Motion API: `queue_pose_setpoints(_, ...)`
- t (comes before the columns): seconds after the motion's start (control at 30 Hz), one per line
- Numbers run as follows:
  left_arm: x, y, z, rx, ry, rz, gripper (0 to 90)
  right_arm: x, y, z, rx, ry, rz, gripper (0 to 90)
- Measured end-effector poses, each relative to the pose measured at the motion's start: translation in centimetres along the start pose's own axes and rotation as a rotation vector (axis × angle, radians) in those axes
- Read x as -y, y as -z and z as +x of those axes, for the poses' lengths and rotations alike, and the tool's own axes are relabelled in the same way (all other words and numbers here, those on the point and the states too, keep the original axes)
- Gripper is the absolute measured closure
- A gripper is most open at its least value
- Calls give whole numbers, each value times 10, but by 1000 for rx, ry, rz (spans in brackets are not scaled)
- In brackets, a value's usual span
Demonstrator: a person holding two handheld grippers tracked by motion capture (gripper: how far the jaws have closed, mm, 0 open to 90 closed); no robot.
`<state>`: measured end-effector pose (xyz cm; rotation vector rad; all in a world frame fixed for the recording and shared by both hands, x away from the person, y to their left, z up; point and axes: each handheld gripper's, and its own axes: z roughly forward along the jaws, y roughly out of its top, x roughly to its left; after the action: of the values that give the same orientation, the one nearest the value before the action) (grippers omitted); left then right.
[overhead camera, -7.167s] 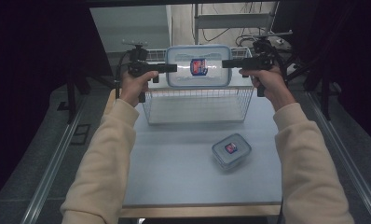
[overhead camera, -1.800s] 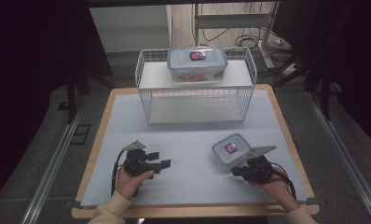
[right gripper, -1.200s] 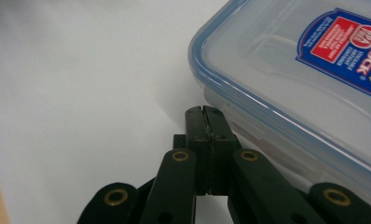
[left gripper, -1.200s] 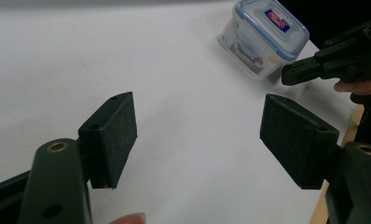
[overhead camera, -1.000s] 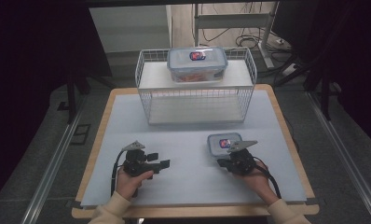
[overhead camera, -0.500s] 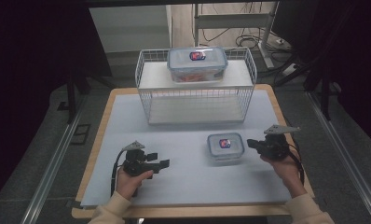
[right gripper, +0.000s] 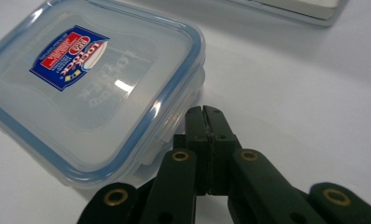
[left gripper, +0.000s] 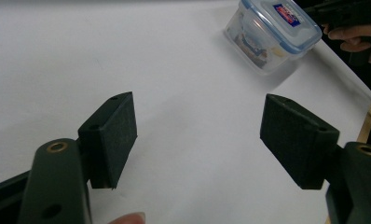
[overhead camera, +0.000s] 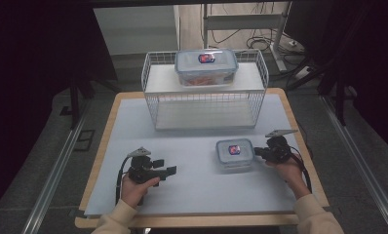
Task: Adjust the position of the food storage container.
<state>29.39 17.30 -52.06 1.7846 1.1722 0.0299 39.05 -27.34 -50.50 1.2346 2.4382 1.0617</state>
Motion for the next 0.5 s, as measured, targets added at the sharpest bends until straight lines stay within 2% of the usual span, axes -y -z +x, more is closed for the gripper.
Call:
queue_pose_setpoints(0.23,0,-1,1,-3,2,5,269,-5,-8,12,-17,27,5,900)
queue_pose_setpoints(0.4,0,-2,2,-6,6,8,269,-13,-21,32,-59,64,14,900)
queue_pose_setpoints(0.5,0,-1,2,-6,7,7,269,-15,-25,39,-71,73,19,900)
